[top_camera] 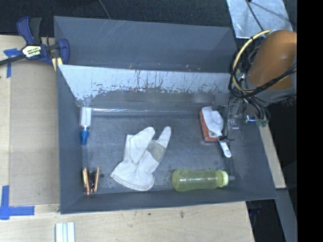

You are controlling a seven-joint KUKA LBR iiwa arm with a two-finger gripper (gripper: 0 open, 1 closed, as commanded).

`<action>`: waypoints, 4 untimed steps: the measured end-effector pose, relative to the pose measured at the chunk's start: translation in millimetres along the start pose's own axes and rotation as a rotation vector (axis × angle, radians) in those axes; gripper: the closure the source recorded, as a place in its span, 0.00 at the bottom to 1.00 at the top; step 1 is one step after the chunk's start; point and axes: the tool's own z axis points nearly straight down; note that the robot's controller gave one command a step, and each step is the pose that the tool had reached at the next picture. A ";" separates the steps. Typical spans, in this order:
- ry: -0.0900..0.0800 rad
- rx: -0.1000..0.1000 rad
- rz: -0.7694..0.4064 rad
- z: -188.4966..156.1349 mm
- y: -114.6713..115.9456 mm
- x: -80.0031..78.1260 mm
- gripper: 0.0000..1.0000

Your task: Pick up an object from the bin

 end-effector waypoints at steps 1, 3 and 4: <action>-0.008 0.001 -0.002 -5.2 0.4 -1.7 0.00; -0.008 -0.001 0.055 57.4 80.0 13.8 0.00; -0.006 0.001 0.034 60.6 110.5 12.4 0.00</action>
Offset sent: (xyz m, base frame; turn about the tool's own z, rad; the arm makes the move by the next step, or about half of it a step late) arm -0.0207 0.0894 -0.0364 -0.0531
